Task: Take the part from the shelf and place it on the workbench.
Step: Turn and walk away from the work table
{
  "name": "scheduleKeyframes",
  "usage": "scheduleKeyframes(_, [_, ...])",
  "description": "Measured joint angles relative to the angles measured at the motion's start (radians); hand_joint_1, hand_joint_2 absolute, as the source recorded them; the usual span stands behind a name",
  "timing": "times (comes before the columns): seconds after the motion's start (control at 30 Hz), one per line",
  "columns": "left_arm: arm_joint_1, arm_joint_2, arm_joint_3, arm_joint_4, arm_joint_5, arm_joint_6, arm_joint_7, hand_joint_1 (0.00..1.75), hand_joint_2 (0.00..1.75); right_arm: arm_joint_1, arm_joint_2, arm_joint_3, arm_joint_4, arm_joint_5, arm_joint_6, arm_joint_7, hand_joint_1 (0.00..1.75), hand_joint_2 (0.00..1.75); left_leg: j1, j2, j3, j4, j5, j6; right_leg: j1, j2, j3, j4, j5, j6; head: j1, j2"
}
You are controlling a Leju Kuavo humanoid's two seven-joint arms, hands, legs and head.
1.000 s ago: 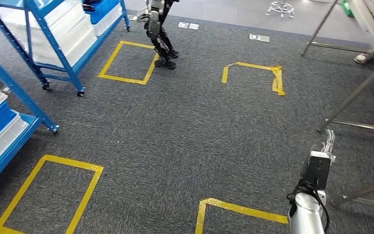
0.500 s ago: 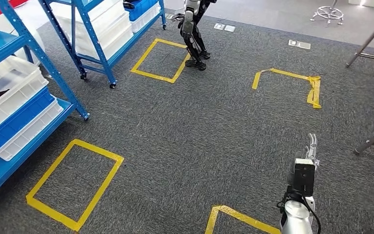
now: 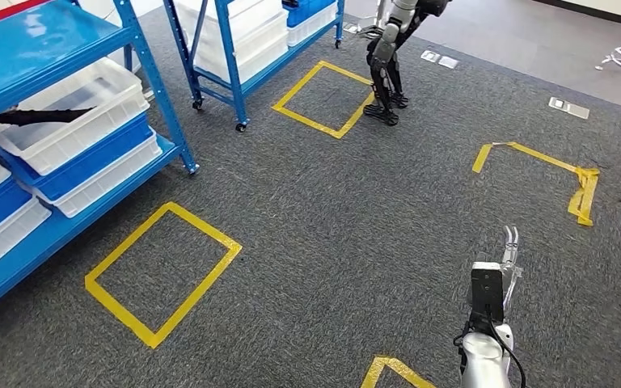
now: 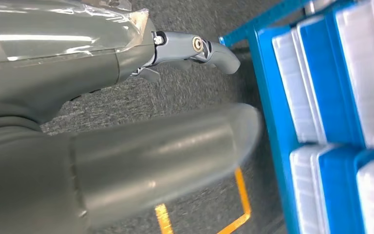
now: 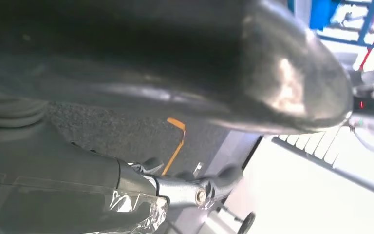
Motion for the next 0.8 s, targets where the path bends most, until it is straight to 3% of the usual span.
scheduleKeyframes(0.07, [0.001, -0.001, 0.000, 0.001, 0.000, 0.000, 0.000, 0.00, 0.00, 0.004, -0.005, -0.001, 0.010, 0.000, -0.003, 0.000, 0.00, 0.00, 0.000, -0.031, -0.001, 0.001, 0.001, 0.002, -0.001, 0.023, -0.064, 0.119, -0.038, -0.001, 0.001, 0.000])
scheduleKeyframes(0.1, [0.002, -0.001, 0.000, 0.002, 0.000, -0.001, 0.000, 0.00, 0.00, 0.004, -0.005, -0.001, 0.014, 0.000, -0.004, 0.001, 0.00, 0.00, 0.000, -0.046, -0.001, 0.002, 0.001, 0.002, -0.001, 0.026, -0.075, 0.131, -0.034, 0.004, 0.001, 0.000])
scheduleKeyframes(0.13, [0.003, -0.002, 0.000, 0.003, 0.000, -0.001, 0.000, 0.00, 0.00, 0.004, -0.006, -0.001, 0.017, 0.000, -0.004, 0.001, 0.00, 0.00, 0.000, -0.062, 0.000, 0.002, 0.001, 0.002, -0.002, 0.029, -0.066, 0.102, -0.013, 0.013, 0.001, 0.000])
scheduleKeyframes(0.2, [0.003, -0.002, 0.000, 0.005, 0.000, -0.001, 0.000, 0.00, 0.00, 0.003, -0.008, -0.001, 0.021, 0.000, -0.005, 0.001, 0.00, 0.00, 0.001, -0.091, 0.003, 0.004, 0.000, -0.001, -0.007, 0.056, -0.010, -0.035, 0.051, 0.029, 0.001, 0.000])
scheduleKeyframes(0.23, [0.003, -0.002, 0.000, 0.005, 0.000, -0.001, 0.000, 0.00, 0.00, 0.003, -0.009, -0.001, 0.023, 0.000, -0.005, 0.001, 0.00, 0.00, 0.000, -0.105, 0.002, 0.006, -0.001, -0.005, -0.009, 0.072, 0.016, -0.096, 0.076, 0.030, 0.001, 0.000])
scheduleKeyframes(0.3, [0.005, -0.003, 0.000, 0.005, 0.000, -0.001, 0.000, 0.00, 0.00, 0.002, -0.010, -0.001, 0.026, 0.000, -0.005, 0.001, 0.00, 0.00, -0.001, -0.126, -0.003, 0.008, 0.000, -0.016, -0.009, 0.086, 0.040, -0.147, 0.095, 0.020, 0.000, 0.000])
scheduleKeyframes(0.37, [0.010, -0.002, 0.001, 0.006, 0.000, -0.001, 0.000, 0.00, 0.00, 0.000, -0.009, -0.001, 0.029, 0.000, -0.005, 0.000, 0.00, 0.00, 0.000, -0.140, -0.009, 0.006, 0.004, -0.027, -0.009, 0.066, 0.044, -0.149, 0.100, 0.006, 0.000, 0.000])
scheduleKeyframes(0.43, [0.013, -0.001, 0.000, 0.006, -0.002, 0.000, 0.000, 0.00, 0.00, -0.004, -0.007, -0.001, 0.029, 0.000, -0.007, 0.000, 0.00, 0.00, -0.002, -0.097, -0.022, 0.033, -0.015, -0.037, -0.014, 0.047, 0.045, -0.153, 0.104, -0.009, -0.003, 0.000])
scheduleKeyframes(0.5, [0.007, 0.000, 0.000, 0.007, -0.005, 0.000, 0.000, 0.00, 0.00, -0.004, -0.006, -0.002, 0.031, 0.000, -0.010, 0.000, 0.00, 0.00, -0.002, -0.028, -0.069, 0.134, -0.073, -0.046, -0.011, 0.024, 0.047, -0.154, 0.103, -0.023, -0.007, 0.000])
scheduleKeyframes(0.57, [0.003, 0.000, -0.001, 0.010, -0.007, 0.000, 0.000, 0.00, 0.00, -0.001, -0.007, -0.003, 0.034, 0.001, -0.013, 0.000, 0.00, 0.00, 0.003, -0.004, -0.132, 0.264, -0.125, -0.052, -0.007, -0.003, 0.047, -0.154, 0.101, -0.029, -0.009, 0.000])
scheduleKeyframes(0.6, [0.003, 0.000, -0.001, 0.012, -0.008, 0.001, 0.000, 0.00, 0.00, 0.000, -0.007, -0.004, 0.035, 0.001, -0.014, 0.000, 0.00, 0.00, 0.005, 0.000, -0.148, 0.296, -0.129, -0.054, -0.005, -0.017, 0.047, -0.153, 0.100, -0.031, -0.009, 0.000])
scheduleKeyframes(0.63, [0.002, 0.000, -0.001, 0.014, -0.008, 0.001, 0.000, 0.00, 0.00, 0.000, -0.006, -0.004, 0.036, 0.001, -0.015, 0.000, 0.00, 0.00, 0.006, 0.003, -0.139, 0.281, -0.112, -0.054, -0.004, -0.029, 0.049, -0.153, 0.098, -0.031, -0.009, 0.000])
scheduleKeyframes(0.67, [0.002, 0.001, -0.001, 0.015, -0.008, 0.001, 0.000, 0.00, 0.00, 0.000, -0.006, -0.004, 0.036, 0.001, -0.016, 0.000, 0.00, 0.00, 0.006, 0.010, -0.110, 0.226, -0.081, -0.052, -0.004, -0.041, 0.051, -0.153, 0.097, -0.032, -0.009, 0.000])
scheduleKeyframes(0.73, [-0.001, 0.003, 0.000, 0.016, -0.008, 0.001, 0.001, 0.00, 0.00, 0.000, -0.005, -0.005, 0.037, 0.001, -0.018, 0.000, 0.00, 0.00, 0.000, 0.052, -0.033, 0.083, -0.027, -0.041, 0.002, -0.062, 0.057, -0.153, 0.092, -0.028, -0.009, 0.000])
scheduleKeyframes(0.8, [-0.006, 0.005, -0.001, 0.016, -0.009, 0.001, 0.001, 0.00, 0.00, -0.001, -0.005, -0.005, 0.037, 0.001, -0.021, 0.000, 0.00, 0.00, -0.010, 0.076, 0.002, 0.015, -0.013, -0.029, 0.008, -0.083, 0.062, -0.154, 0.086, -0.019, -0.008, 0.000])
